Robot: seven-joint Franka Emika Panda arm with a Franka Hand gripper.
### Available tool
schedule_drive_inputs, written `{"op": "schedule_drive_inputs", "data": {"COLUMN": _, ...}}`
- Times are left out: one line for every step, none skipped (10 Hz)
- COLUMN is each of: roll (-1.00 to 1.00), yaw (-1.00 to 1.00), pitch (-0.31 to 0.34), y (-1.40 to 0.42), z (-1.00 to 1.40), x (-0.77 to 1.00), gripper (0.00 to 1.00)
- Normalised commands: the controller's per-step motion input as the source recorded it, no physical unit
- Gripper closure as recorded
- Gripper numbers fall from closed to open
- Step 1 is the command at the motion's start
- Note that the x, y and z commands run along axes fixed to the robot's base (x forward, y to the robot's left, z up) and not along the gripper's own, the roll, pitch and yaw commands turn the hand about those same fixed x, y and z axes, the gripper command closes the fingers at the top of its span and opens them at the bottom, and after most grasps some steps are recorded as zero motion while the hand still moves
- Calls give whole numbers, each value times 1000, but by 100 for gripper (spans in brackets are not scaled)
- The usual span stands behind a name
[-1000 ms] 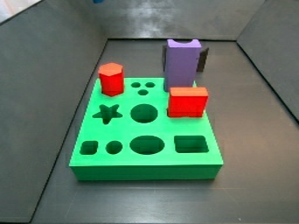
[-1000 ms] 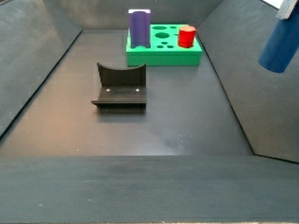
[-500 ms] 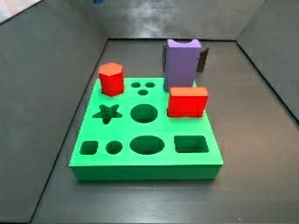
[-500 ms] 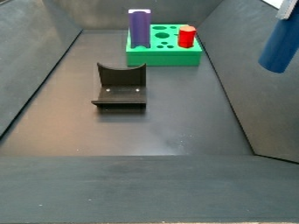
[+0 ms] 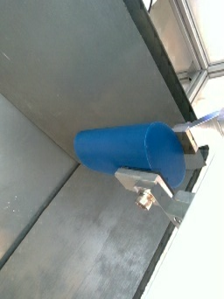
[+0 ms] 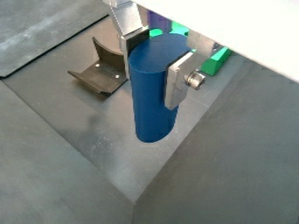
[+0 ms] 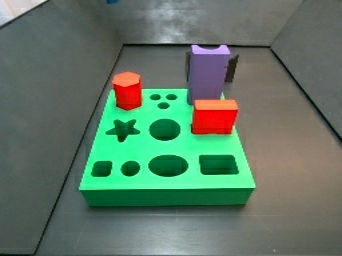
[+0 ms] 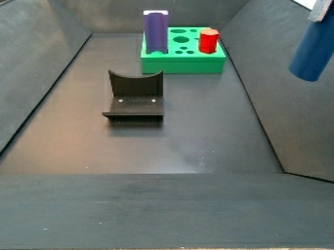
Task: Pick up the oval object. Move up. Move to above the board. Insert the oval object.
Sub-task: Move to above the board.
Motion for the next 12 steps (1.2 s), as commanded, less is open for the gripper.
{"op": "schedule_drive_inputs", "data": {"roll": 111, "yaw": 37, "pitch": 43, "y": -6, "z": 11, "x": -403, "gripper": 100}}
{"op": "schedule_drive_inputs", "data": {"roll": 111, "yaw": 37, "pitch": 43, "y": -6, "z": 11, "x": -403, "gripper": 100}}
{"op": "schedule_drive_inputs", "data": {"roll": 111, "yaw": 37, "pitch": 43, "y": -6, "z": 11, "x": -403, "gripper": 100}}
{"op": "schedule_drive_inputs", "data": {"roll": 111, "yaw": 37, "pitch": 43, "y": -6, "z": 11, "x": -403, "gripper": 100}}
{"op": "schedule_drive_inputs", "data": {"roll": 111, "yaw": 37, "pitch": 43, "y": -6, "z": 11, "x": -403, "gripper": 100}}
{"op": "schedule_drive_inputs", "data": {"roll": 111, "yaw": 37, "pitch": 43, "y": -6, "z": 11, "x": -403, "gripper": 100}}
{"op": "schedule_drive_inputs", "data": {"roll": 111, "yaw": 37, "pitch": 43, "y": -6, "z": 11, "x": -403, "gripper": 100}}
{"op": "schedule_drive_inputs", "data": {"roll": 111, "yaw": 37, "pitch": 43, "y": -6, "z": 11, "x": -403, "gripper": 100}}
{"op": "schedule_drive_inputs", "data": {"roll": 111, "yaw": 37, "pitch": 43, "y": -6, "z": 11, "x": -403, "gripper": 100}}
{"op": "schedule_drive_inputs", "data": {"roll": 111, "yaw": 38, "pitch": 43, "y": -6, "z": 11, "x": -403, "gripper": 100}}
{"op": "schedule_drive_inputs", "data": {"roll": 111, "yaw": 38, "pitch": 43, "y": -6, "z": 11, "x": -403, "gripper": 100}}
{"op": "schedule_drive_inputs", "data": {"roll": 110, "yaw": 38, "pitch": 43, "y": -6, "z": 11, "x": -403, "gripper": 100}}
